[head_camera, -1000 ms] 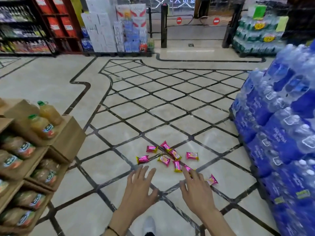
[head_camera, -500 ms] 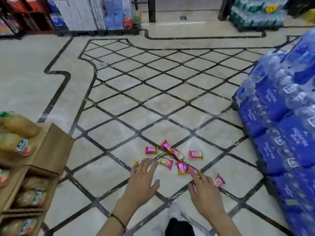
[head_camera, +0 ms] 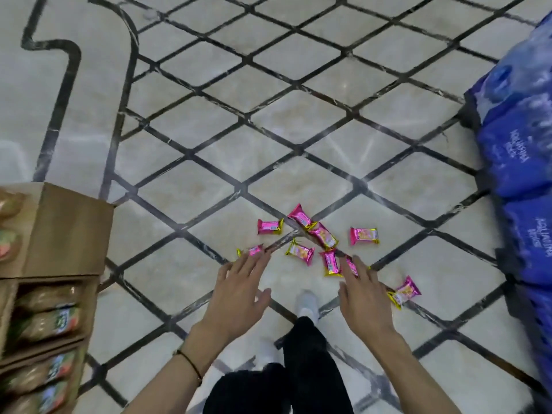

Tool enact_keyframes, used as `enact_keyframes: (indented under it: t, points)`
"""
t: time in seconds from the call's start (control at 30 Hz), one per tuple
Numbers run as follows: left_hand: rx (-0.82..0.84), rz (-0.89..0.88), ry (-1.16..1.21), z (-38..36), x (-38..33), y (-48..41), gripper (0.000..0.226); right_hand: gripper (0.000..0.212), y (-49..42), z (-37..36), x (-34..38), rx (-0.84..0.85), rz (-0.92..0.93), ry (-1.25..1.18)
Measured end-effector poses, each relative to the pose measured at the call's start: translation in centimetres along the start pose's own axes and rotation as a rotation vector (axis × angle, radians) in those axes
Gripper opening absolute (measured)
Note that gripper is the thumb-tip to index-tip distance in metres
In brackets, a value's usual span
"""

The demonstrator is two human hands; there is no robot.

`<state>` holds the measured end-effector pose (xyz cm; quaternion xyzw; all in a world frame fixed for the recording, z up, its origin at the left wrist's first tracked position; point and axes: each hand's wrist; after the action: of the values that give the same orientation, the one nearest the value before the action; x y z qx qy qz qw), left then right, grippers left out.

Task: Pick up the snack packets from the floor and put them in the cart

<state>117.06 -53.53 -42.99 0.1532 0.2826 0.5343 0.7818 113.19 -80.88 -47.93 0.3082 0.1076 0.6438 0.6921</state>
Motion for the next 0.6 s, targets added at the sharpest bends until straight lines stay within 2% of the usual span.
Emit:
enact_keyframes:
  t: [0.23,0.37,0.5,0.6]
  points:
    - [0.115,-0.044,-0.064,-12.0,9.0,-17.5,0.069,0.071,-15.3,-12.7,-4.6,0.070,-0.054,0.007]
    - [0.277,0.041,-0.135,-22.3,15.4,-26.2,0.085,0.060,-24.4,-22.2,-8.2,0.062,-0.133,-0.133]
    - [0.297,0.064,-0.229,-32.7,21.7,-32.5,0.093,0.058,-31.9,-30.7,-11.3,0.023,-0.162,-0.111]
    - [0.294,0.068,-0.350,-39.4,25.9,-36.1,0.105,0.057,-36.2,-37.4,-13.5,0.042,-0.099,-0.051]
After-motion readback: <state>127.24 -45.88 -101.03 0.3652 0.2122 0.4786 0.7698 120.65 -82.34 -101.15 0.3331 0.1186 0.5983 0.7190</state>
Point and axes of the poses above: each hand's wrist, its own y-axis away from the middle knuckle, its own z-axis out of the back of the hand, x = y × z, and after that the axes turned 11 degrees about x, right-handed
